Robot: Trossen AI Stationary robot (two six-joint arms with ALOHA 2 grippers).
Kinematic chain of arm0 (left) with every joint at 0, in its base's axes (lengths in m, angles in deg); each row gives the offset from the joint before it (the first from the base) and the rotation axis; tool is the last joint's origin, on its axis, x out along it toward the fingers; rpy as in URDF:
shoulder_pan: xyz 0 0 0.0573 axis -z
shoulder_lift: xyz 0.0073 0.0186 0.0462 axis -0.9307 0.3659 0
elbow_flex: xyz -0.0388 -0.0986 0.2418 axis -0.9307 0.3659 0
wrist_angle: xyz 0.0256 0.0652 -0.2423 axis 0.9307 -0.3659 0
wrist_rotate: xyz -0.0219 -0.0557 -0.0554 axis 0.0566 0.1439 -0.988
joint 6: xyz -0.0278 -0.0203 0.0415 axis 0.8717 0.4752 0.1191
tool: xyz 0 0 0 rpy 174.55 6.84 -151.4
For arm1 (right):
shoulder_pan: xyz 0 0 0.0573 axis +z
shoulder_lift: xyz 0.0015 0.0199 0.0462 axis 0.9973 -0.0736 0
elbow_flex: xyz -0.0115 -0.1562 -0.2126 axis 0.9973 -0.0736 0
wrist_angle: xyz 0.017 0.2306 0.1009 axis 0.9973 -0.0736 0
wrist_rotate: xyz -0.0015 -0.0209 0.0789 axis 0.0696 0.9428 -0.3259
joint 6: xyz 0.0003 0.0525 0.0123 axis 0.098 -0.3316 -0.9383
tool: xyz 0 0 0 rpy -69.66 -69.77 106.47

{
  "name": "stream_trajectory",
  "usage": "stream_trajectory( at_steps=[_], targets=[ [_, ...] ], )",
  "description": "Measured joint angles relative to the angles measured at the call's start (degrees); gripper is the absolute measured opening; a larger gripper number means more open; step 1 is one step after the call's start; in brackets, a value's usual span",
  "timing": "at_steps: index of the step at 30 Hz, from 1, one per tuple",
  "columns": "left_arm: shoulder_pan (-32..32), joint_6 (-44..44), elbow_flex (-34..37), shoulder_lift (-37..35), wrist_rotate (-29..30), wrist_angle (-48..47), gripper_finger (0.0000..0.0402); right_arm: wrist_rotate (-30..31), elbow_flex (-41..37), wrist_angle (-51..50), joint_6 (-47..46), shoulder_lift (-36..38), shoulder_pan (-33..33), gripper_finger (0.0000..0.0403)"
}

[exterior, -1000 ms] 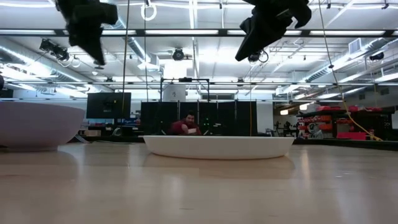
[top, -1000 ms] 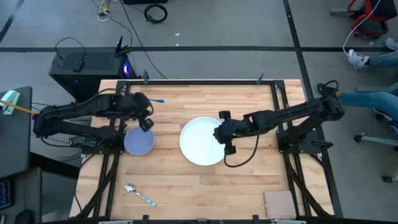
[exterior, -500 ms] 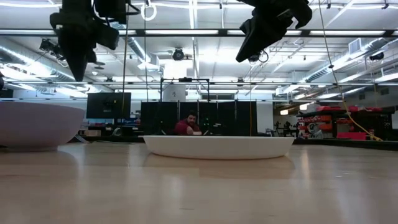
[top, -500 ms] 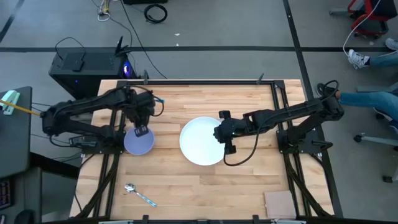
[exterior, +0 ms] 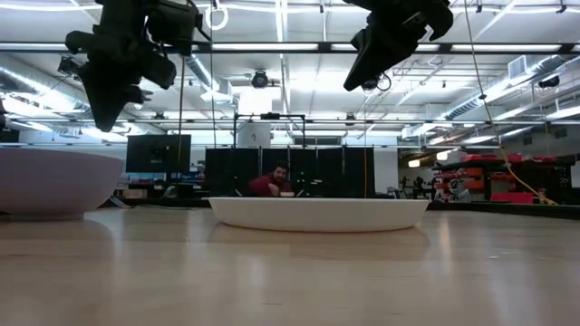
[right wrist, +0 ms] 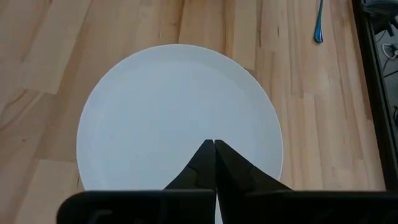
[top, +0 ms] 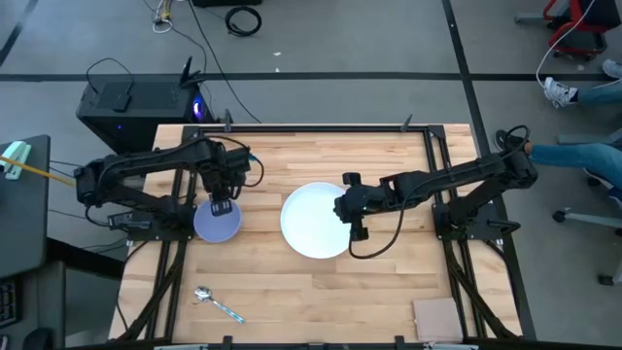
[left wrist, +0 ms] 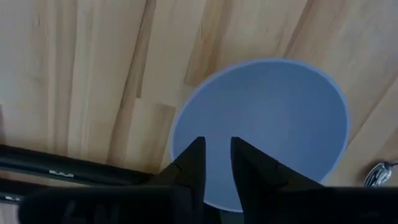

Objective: Set table place
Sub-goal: Put the bowl on the plate

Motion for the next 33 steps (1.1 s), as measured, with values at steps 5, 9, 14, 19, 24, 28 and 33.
stream_trajectory(
  at_steps=[5,9,14,19,24,28,33],
  targets=[
    [0.00,-1.46,1.66,0.33,-0.02,1.31,0.0124,0.02,0.00,0.00,-1.23,0.00,0.01,0.0007],
    [0.00,-4.95,6.06,0.33,0.02,3.47,0.0142,0.02,0.00,0.02,-1.25,0.00,0.00,0.0005],
    [0.00,-7.44,8.32,0.34,0.80,5.08,0.0150,0.02,0.00,0.21,-1.14,0.00,-0.01,0.0004],
    [0.00,-7.48,8.13,0.27,2.24,5.22,0.0149,0.01,0.00,0.75,-1.18,0.00,-0.91,0.0007],
    [0.00,-7.68,8.13,0.27,5.47,6.62,0.0148,0.04,0.00,0.76,-1.25,0.00,-2.44,0.0005],
    [0.00,-7.65,8.22,0.27,4.25,9.01,0.0152,0.04,0.00,0.74,-1.25,0.00,-3.16,0.0005],
    [0.01,-7.65,8.29,0.27,3.85,9.20,0.0148,0.04,0.00,0.63,-1.25,0.00,-3.46,0.0007]
  ],
)
